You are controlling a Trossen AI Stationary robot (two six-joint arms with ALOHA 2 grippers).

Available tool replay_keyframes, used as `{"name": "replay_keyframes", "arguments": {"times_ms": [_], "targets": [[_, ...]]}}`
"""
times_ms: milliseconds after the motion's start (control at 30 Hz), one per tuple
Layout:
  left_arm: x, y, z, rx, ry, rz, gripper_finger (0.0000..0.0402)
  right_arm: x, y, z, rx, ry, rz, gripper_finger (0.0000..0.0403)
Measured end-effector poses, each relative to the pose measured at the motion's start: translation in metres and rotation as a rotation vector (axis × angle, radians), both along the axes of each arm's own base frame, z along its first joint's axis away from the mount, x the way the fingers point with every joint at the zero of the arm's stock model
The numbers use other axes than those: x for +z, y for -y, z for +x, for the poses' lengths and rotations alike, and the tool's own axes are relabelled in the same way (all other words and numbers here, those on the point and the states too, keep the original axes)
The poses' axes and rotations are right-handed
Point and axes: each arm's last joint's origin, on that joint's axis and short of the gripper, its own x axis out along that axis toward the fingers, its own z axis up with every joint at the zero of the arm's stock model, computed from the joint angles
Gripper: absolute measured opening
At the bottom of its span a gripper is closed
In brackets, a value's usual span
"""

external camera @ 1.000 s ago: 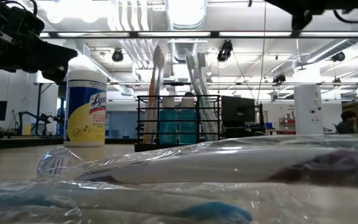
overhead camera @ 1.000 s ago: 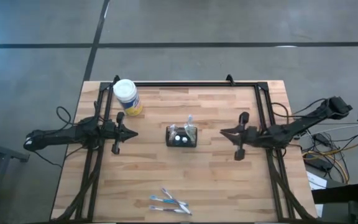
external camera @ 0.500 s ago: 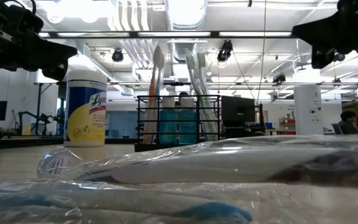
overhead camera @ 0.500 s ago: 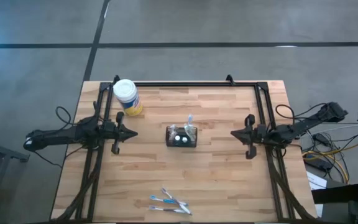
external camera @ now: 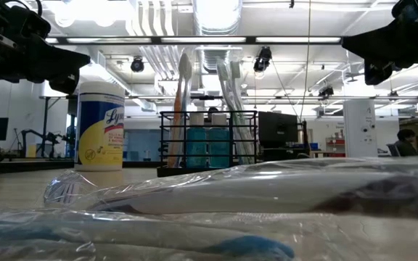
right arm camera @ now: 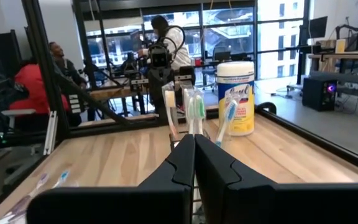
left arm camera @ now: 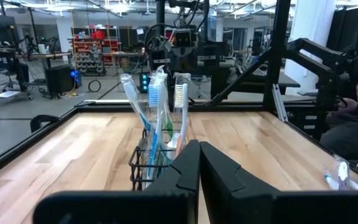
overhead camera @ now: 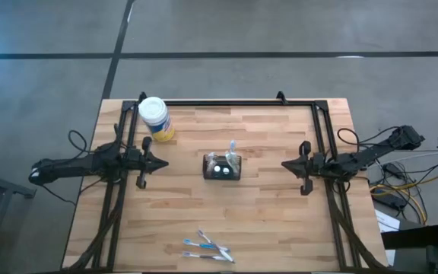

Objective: Pick & Place toothbrushing station
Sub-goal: Put the top purple toothbrush into the wire organizer

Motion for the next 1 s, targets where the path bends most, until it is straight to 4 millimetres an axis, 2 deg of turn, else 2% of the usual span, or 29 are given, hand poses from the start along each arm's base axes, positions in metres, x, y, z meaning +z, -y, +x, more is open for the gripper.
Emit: {"name": "replay_keyframes", "arguments": {"times_ms": [700, 1000], "targets": [[-0.002, 0.0, 0.0, -0.007, -0.024, -0.021, 0.0012, -0.007, 0.0, 0.0, 0.004, -0.062, 0.041, 0.0008], [-0.003, -0.001, 0.0, 0.029, -0.03, 0.02, 0.0005, -0.01, 0.0, 0.001, 0.01, -0.091, 0.066, 0.0008]]}}
